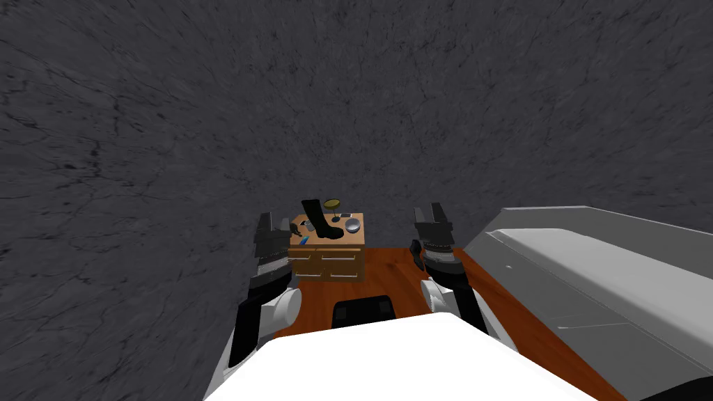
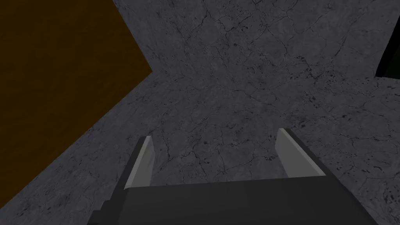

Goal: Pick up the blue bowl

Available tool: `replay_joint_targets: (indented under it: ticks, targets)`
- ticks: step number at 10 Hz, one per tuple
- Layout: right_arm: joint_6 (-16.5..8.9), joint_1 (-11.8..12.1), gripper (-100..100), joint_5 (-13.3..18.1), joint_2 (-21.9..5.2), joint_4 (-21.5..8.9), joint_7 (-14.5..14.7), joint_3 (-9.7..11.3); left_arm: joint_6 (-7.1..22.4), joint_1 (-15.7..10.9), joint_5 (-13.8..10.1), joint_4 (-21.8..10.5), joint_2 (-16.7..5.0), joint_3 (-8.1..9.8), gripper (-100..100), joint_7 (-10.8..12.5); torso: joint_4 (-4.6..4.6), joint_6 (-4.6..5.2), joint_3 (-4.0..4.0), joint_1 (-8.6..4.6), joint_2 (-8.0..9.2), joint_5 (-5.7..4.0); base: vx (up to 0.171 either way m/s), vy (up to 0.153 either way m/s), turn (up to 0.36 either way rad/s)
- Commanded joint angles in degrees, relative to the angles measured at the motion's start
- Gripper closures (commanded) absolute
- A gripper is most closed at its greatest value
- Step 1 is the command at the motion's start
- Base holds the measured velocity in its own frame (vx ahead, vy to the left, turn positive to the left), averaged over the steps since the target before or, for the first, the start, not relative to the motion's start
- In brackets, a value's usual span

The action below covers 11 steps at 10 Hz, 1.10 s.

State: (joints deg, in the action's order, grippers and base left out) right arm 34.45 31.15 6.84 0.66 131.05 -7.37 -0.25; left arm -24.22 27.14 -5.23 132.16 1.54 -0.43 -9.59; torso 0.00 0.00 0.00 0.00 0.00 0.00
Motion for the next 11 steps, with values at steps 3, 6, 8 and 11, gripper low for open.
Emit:
replay_joint_targets:
  ticks: [3,6,8,11]
  targets:
    - [0.00,0.00,0,0.00,0.00,0.00,0.00,0.00,4.38,-2.00,0.46,-1.65,-4.19,-0.05,-100,1.35,-0.01,0.02,-0.02,0.08,-0.03,0.02,0.002,0.016,-0.102]
    - [0.00,0.00,0,0.00,0.00,0.00,0.00,0.00,9.41,-4.63,1.06,-3.80,-6.81,-0.11,-100,3.13,0.00,0.02,-0.01,0.11,-0.01,0.03,-0.001,0.028,-0.142]
    - [0.00,0.00,0,0.00,0.00,0.00,0.00,0.00,11.96,-5.70,1.30,-4.67,-7.52,-0.14,-100,3.86,-0.01,-0.01,-0.01,0.11,-0.02,0.03,0.003,0.025,-0.081]
    - [0.00,0.00,0,0.00,0.00,0.00,0.00,0.00,17.21,-8.11,1.85,-6.65,-8.70,-0.20,-100,5.49,-0.01,-0.02,-0.01,0.11,-0.02,0.03,-0.001,0.027,-0.133]
